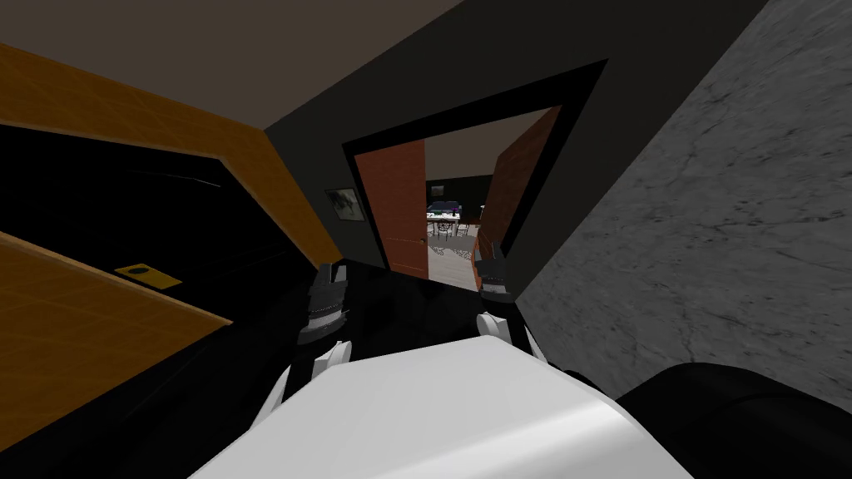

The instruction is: Push the door open

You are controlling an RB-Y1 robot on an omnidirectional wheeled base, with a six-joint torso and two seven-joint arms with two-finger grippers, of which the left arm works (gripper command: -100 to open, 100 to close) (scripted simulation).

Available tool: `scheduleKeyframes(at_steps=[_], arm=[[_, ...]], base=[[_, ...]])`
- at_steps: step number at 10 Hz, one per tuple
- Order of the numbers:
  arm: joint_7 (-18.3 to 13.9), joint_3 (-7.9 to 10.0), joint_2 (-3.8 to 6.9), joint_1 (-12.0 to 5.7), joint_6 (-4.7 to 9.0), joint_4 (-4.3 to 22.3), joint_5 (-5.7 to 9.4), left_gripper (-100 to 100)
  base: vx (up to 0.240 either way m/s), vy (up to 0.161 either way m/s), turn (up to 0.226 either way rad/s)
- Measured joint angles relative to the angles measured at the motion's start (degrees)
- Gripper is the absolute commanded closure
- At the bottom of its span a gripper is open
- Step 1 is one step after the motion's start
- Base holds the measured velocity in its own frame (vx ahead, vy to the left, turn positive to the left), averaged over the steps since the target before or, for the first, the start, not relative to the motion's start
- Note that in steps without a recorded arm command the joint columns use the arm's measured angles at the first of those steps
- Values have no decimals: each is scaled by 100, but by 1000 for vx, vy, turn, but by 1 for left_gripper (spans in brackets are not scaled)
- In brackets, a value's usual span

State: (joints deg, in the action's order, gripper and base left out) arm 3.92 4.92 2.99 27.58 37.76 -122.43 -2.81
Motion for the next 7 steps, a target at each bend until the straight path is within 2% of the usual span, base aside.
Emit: scheduleKeyframes(at_steps=[4, 7], arm=[[427, 57, 86, -132, 59, 446, -300, -100], [772, 86, 123, -188, 194, 853, -546, -100]], base=[[121, -18, -28], [119, -20, -35]])
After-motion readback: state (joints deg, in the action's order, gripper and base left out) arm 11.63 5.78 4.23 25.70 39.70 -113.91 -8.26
